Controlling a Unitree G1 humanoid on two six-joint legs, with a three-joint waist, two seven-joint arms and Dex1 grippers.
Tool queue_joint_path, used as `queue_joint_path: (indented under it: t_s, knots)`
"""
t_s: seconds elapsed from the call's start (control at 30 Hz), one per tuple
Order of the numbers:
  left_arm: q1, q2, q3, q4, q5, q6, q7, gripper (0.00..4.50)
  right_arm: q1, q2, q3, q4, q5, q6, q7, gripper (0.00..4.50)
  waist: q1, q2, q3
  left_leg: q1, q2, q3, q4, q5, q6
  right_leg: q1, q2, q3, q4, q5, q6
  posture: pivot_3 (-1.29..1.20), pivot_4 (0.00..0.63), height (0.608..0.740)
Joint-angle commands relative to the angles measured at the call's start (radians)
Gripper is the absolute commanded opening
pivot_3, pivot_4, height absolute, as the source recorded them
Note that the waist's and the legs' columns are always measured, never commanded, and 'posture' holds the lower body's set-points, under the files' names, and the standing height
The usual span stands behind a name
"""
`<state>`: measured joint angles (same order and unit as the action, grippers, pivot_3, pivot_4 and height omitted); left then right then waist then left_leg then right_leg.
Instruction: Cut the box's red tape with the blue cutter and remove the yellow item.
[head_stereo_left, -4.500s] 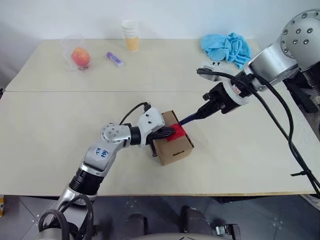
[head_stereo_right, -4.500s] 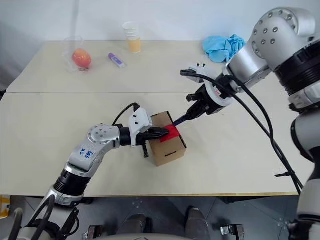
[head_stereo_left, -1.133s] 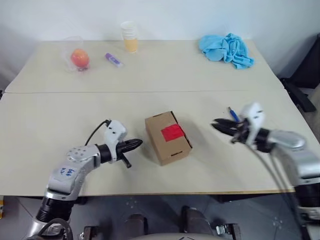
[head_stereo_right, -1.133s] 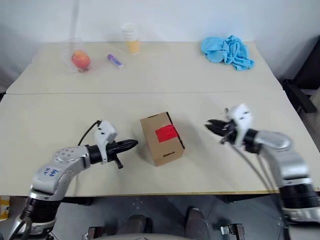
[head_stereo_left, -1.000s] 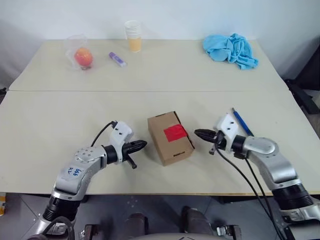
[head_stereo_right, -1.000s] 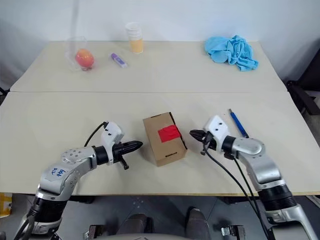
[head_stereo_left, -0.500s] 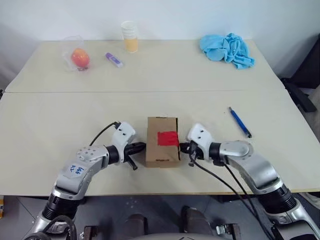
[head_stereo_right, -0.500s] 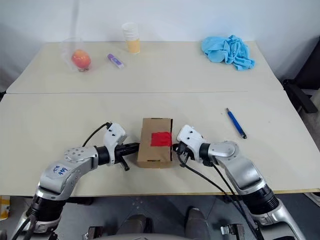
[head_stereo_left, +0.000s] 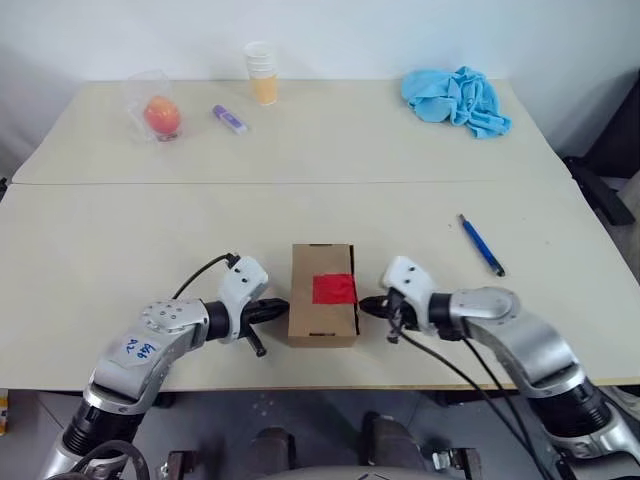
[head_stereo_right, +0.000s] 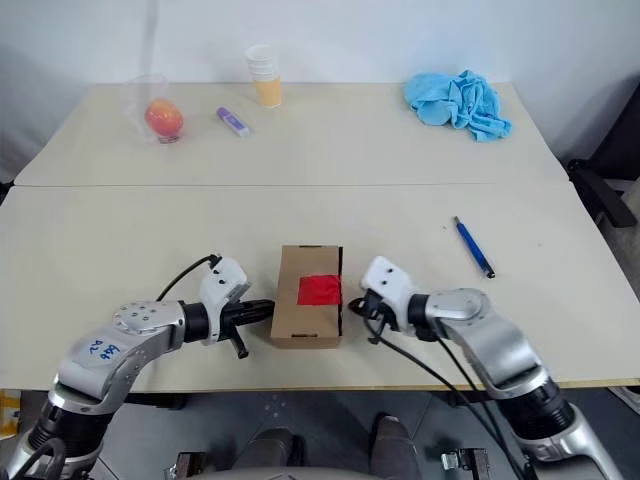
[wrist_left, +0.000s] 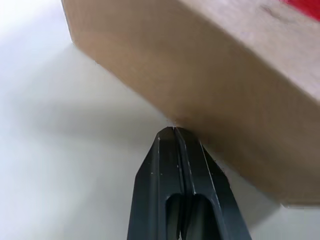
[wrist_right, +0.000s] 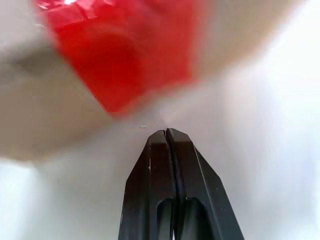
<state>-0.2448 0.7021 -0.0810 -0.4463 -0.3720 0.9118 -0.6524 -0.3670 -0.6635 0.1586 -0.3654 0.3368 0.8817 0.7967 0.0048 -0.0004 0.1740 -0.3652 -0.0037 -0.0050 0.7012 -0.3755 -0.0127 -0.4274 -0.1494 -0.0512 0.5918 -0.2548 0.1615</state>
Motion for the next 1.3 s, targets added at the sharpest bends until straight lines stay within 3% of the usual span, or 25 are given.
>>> queue_joint_path:
  t_s: [0.03,0.13,0.3,0.4,0.8,1.3]
  knots:
    - [-0.012,0.166,0.05,0.005,-0.029,-0.006,-0.151,0.0,-0.013,-0.06,-0.147,-0.081,0.126,0.142,0.033,0.62,-0.003,0.0,0.0,0.0,0.0,0.0,0.0,0.0,0.0,0.0,0.0,0.0,0.0,0.0,0.0,0.0,0.15,0.74]
    - [-0.092,0.238,0.069,0.029,-0.1,0.0,-0.261,0.0,-0.078,-0.016,-0.274,-0.085,0.247,0.3,-0.015,1.63,-0.007,0.0,0.0,0.0,0.001,0.0,-0.002,0.0,0.0,-0.001,0.001,0.0,0.0,-0.001,-0.001,0.0,0.15,0.74]
    - [-0.318,0.113,0.01,0.091,-0.121,-0.006,-0.243,0.0,-0.198,0.117,-0.356,-0.091,0.344,0.523,-0.141,3.35,0.007,0.0,0.0,0.0,0.0,-0.001,0.0,0.0,0.0,0.0,0.0,0.0,0.001,0.0,-0.001,0.0,0.15,0.74]
    - [-0.366,0.06,-0.061,0.104,-0.097,0.007,-0.233,0.0,-0.229,0.196,-0.369,-0.102,0.356,0.604,-0.213,4.41,0.002,0.0,0.0,0.0,0.0,-0.001,-0.001,0.0,0.001,-0.001,0.0,0.0,0.001,0.0,-0.001,0.0,0.15,0.74]
    - [-0.356,0.016,-0.227,0.104,0.013,-0.046,-0.221,0.0,-0.16,0.216,-0.294,-0.145,0.365,0.655,-0.295,4.46,-0.004,0.0,0.0,0.0,-0.001,0.0,0.0,0.0,0.001,-0.001,0.0,0.0,0.002,0.0,-0.001,0.0,0.15,0.74]
    - [-0.247,0.012,-0.253,0.103,0.053,-0.087,-0.211,0.0,-0.13,0.178,-0.271,-0.129,0.334,0.718,-0.372,4.46,-0.005,0.001,-0.004,0.013,-0.001,0.0,-0.004,-0.001,0.002,0.01,0.0,0.002,-0.001,-0.001,-0.002,0.0,0.15,0.74]
